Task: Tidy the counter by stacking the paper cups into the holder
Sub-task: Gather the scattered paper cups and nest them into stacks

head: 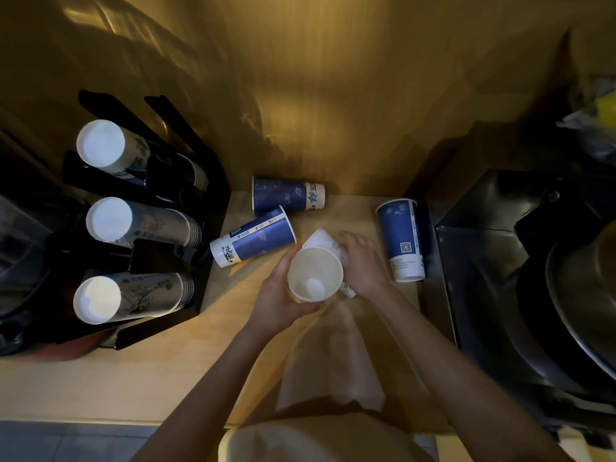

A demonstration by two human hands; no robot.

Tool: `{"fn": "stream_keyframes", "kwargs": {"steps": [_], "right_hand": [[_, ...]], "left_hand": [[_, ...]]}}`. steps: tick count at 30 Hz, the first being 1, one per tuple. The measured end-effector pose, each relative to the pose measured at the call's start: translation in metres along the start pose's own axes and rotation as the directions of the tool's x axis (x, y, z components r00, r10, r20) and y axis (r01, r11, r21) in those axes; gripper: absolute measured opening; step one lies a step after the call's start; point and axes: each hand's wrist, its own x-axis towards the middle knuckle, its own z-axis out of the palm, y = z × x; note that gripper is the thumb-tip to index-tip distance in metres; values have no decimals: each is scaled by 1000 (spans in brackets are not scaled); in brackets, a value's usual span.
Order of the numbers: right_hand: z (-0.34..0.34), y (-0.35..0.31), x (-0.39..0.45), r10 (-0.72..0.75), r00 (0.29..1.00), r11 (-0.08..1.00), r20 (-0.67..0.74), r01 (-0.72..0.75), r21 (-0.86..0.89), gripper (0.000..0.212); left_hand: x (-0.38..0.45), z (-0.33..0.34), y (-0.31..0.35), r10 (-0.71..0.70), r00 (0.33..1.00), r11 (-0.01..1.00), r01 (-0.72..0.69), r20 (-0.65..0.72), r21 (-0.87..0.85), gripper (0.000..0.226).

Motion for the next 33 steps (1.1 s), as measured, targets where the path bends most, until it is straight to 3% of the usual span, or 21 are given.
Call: {"fn": "stream_keyframes", "kwargs": {"steps": [2,4,8,10,13,16,19,22,25,29,33], "right_hand": [[11,7,7,78,988,997,134,-80,14,71],[18,14,11,125,976,990,179,-135,45,71],[-3,13,13,177,983,948,55,-186,258,73],[-29,2,9,208,978,853,-6,-178,491,76],[-66,-24,-6,190,977,602,-99,-36,798,70],[-71,-42,-27,89,995,463,-42,-4,886,65],[-47,-44,-44,26,1000,577,17,-29,816,87],[-24,-37,-53,22,999,739,30,-36,673,92],[-16,-30,-59,-12,1000,781,9,3,625,92],[-17,-32,-62,-49,999,820,3,38,572,109],[-10,-33,-66,-88,996,908,24,70,414,110]], "left_hand": [[0,0,2,6,1000,1000,-6,5,-9,101],[0,0,2,6,1000,1000,-6,8,-5,101],[0,0,-1,9,1000,1000,-9,6,11,101],[1,0,-2,9,1000,1000,-9,3,9,100],[2,0,-2,8,1000,1000,-8,-2,3,100],[2,0,-3,9,1000,1000,-9,2,-30,100],[2,0,-1,8,1000,998,-8,1,-65,95],[2,0,0,8,1000,998,-8,-4,-57,93],[4,1,-3,5,1000,999,-5,-6,-42,94],[4,2,-1,12,1000,998,-13,-15,-64,93],[3,2,2,8,999,997,-11,-32,-73,86]]}}
